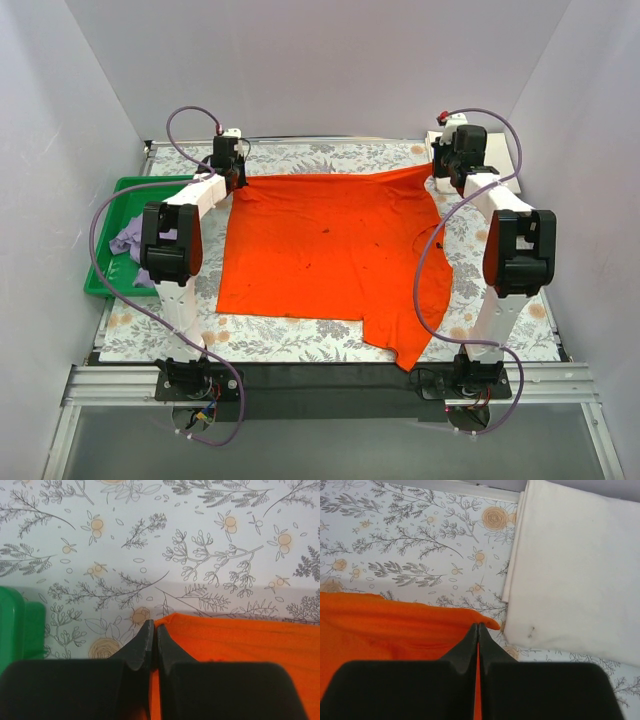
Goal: Fold and stack the t-shirts
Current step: Fold the tshirt
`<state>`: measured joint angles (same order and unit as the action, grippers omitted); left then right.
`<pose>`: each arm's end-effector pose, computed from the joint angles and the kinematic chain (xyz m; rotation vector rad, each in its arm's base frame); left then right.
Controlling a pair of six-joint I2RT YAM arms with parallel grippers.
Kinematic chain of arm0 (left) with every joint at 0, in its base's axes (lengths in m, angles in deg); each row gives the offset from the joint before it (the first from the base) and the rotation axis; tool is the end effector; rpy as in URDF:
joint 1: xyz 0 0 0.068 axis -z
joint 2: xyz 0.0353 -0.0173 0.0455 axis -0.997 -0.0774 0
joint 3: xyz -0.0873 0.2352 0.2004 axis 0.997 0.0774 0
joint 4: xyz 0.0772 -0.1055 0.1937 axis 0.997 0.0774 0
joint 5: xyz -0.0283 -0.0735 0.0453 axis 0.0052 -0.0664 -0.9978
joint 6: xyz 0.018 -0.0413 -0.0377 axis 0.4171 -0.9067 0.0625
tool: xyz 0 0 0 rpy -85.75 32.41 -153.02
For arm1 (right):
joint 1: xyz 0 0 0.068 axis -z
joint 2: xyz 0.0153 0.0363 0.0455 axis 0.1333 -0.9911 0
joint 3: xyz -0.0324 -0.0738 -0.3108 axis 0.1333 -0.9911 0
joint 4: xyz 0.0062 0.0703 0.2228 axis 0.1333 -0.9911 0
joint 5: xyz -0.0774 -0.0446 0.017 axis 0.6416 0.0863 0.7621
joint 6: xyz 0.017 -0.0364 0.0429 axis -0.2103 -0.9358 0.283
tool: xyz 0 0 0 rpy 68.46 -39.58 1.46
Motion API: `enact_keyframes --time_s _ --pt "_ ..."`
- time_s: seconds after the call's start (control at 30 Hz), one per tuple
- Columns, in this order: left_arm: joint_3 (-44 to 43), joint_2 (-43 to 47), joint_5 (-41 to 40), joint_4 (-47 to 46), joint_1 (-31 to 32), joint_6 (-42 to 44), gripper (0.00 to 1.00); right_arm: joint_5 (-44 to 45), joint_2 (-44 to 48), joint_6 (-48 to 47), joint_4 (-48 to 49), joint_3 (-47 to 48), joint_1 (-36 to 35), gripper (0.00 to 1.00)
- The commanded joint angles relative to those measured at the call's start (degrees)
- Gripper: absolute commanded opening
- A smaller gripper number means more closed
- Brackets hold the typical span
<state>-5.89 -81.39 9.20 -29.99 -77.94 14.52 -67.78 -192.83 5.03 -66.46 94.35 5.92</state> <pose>0.4806 -0.0561 0.2459 -0.7654 2.1610 -0.2276 0.4531 0.0166 0.3093 -0.1760 2.0036 0.0179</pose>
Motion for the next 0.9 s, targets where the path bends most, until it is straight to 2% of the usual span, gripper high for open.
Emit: enact_keyframes --time_s 0.0,0.5,0.87 --pt "0.32 5.87 0.22 3.93 -0.67 -2.36 0.0 2.65 5.93 0.95 -2.68 1.11 -0.28 0.01" --pt "4.81 13.25 -0.92 12.02 -0.67 -5.34 0.0 6.07 15.77 5.07 -14.89 -4.25 -3.09 0.01" --pt "13.24 17.91 -0.05 12.02 -0.67 -8.78 0.0 10.21 19.64 10.52 -21.31 -10.05 -5.21 0.01"
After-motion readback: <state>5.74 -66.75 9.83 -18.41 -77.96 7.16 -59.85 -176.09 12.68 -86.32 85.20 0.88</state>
